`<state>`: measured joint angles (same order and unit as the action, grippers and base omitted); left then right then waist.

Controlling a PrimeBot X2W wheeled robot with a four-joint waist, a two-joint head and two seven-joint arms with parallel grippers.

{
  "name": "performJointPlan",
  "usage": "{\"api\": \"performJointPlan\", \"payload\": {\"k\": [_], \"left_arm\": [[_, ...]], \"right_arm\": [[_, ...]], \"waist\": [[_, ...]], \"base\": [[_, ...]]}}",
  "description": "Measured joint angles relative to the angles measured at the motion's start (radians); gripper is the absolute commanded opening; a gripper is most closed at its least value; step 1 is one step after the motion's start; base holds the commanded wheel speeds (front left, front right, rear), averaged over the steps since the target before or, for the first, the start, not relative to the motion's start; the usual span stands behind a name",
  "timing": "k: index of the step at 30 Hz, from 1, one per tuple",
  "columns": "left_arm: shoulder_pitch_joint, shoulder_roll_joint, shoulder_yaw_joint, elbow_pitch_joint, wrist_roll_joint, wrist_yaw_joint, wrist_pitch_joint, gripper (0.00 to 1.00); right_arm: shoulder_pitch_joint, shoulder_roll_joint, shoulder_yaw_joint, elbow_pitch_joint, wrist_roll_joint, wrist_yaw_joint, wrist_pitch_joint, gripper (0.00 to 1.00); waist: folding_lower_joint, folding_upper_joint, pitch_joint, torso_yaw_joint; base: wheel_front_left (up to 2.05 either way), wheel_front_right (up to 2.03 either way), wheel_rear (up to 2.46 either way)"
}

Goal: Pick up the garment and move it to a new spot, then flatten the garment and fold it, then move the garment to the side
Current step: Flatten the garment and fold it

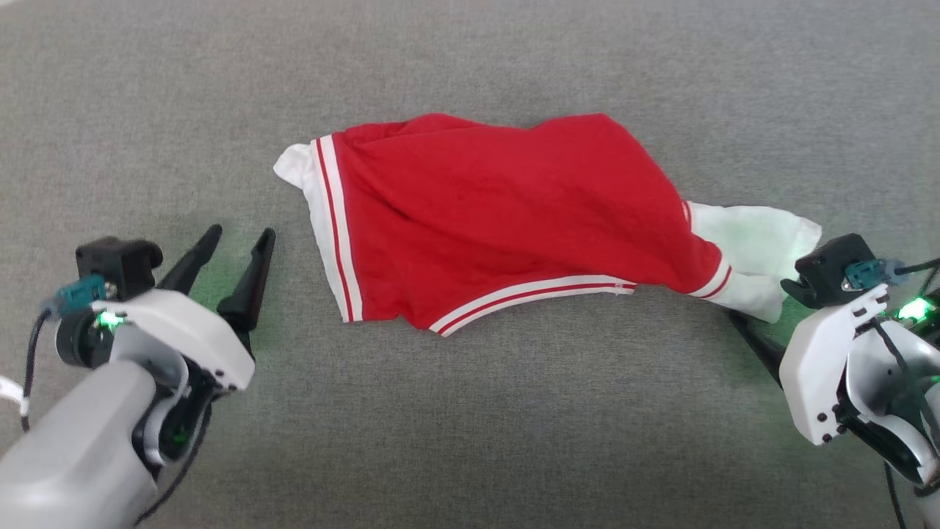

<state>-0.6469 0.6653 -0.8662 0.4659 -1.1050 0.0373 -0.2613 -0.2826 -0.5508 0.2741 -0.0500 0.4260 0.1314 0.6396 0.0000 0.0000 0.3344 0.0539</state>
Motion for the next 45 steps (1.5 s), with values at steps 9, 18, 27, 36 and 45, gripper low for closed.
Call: {"api": "performJointPlan", "payload": {"k": [9,18,27,36,45], "left_arm": [[0.177,-0.026,0.188,-0.113,0.118,0.011,0.000,1.00],[0.274,-0.035,0.289,-0.174,0.155,0.011,0.000,1.00],[0.306,-0.035,0.307,-0.209,0.171,0.015,0.000,1.00],[0.306,-0.038,0.281,-0.232,0.186,0.011,0.012,1.00],[0.251,-0.005,0.270,-0.242,0.203,-0.029,0.044,1.00]], "right_arm": [[-0.039,0.026,0.016,0.056,-0.014,0.000,-0.019,0.00],[-0.056,0.107,-0.224,0.127,-0.077,0.000,-0.131,0.00],[-0.037,0.192,-0.499,0.193,-0.152,0.000,-0.162,0.00],[-0.047,0.301,-0.727,0.299,-0.295,0.000,-0.205,0.00],[-0.084,0.369,-0.745,0.364,-0.339,0.001,-0.334,1.00]], "waist": [[0.0000,0.0000,0.037,0.015],[0.0000,0.0000,0.027,-0.013],[0.0000,0.0000,0.024,-0.032],[0.0000,0.0000,0.036,-0.037],[0.0000,0.0000,0.032,-0.074]], "base": [[0.00,0.00,0.00],[0.00,0.00,0.00],[0.00,0.00,0.00],[0.00,0.00,0.00],[0.00,0.00,0.00]]}}
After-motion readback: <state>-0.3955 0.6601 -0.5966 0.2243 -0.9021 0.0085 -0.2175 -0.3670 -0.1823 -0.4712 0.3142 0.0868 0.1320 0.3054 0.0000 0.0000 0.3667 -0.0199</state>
